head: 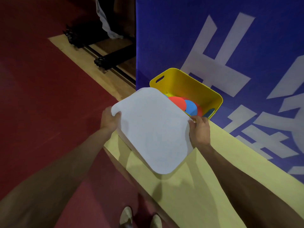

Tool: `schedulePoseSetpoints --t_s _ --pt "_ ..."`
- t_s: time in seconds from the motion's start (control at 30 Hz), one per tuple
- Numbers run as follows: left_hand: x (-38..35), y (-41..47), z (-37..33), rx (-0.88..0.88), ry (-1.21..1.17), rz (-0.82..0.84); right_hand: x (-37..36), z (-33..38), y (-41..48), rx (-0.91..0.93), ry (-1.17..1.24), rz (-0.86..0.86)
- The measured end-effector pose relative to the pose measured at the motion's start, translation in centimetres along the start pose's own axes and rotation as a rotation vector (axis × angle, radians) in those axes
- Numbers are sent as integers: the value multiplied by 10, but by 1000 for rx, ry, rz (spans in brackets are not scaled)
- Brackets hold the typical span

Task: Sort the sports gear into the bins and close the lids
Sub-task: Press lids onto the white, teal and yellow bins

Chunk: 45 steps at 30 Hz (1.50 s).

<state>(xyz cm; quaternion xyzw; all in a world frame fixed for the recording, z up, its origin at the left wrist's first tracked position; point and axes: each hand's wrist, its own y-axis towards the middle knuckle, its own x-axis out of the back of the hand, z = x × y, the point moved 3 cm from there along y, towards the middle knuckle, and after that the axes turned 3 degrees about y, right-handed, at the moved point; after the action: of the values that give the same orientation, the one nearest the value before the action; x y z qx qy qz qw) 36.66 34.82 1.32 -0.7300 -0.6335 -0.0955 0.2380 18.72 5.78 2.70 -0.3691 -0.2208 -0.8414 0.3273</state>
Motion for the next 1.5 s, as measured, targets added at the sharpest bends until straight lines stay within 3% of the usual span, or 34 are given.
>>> schedulePoseSetpoints --t_s 0.37,0.67,1.0,1.17,1.33,1.5 --pt "6 -3 2 -47 67 -105 -11 4 5 51 -143 -33" --pt "3 -7 -3 -62 -48 -216 -18 1 10 35 -123 -52" --pt "-3 12 1 -58 108 -199 -4 -4 6 -39 51 -108" --pt "-9 8 -1 -47 302 -162 -4 -20 -24 -277 218 -130" --pt "-13 8 -2 -26 248 -118 -10 -16 -28 -407 406 -166" --pt "-16 5 -1 -40 251 -101 -13 -11 -24 -367 373 -229"
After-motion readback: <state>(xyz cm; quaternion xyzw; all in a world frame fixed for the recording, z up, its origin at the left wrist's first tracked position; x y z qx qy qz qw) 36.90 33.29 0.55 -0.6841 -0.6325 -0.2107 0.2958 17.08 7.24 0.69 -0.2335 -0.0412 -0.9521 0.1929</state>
